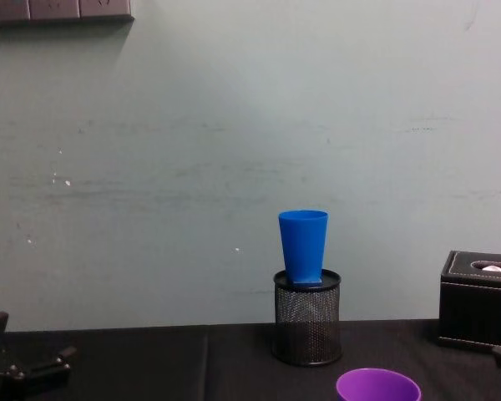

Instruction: Pick up one cup with a gripper and tap it against the other cup.

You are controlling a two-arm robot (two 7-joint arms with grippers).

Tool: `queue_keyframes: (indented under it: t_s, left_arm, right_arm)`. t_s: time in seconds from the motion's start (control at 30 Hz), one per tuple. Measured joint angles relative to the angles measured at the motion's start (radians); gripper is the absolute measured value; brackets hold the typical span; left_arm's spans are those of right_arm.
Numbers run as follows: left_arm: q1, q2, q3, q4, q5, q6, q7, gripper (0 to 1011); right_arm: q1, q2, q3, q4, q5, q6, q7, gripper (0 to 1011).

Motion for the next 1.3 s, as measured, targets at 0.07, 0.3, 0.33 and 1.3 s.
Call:
queue_keyframes:
  t_s: [0.07, 0.3, 0.33, 1.3]
  left_arm:
    - [0.000, 0.000, 0.000, 0.000, 0.000, 0.000, 0.000, 1011]
    - [0.000, 0.000, 0.000, 0.000, 0.000, 0.000, 0.000, 1011]
    - [0.000, 0.000, 0.000, 0.000, 0.000, 0.000, 0.000, 1011]
    - [0.000, 0.000, 0.000, 0.000, 0.000, 0.000, 0.000, 1011]
  right_arm:
    - [0.000, 0.000, 0.000, 0.000, 0.000, 0.000, 0.000, 1000]
    - [0.000, 0.000, 0.000, 0.000, 0.000, 0.000, 0.000, 1000]
    - [0.000, 0.000, 0.000, 0.000, 0.000, 0.000, 0.000, 1000]
    - [0.000, 0.000, 0.000, 0.000, 0.000, 0.000, 0.000, 1000]
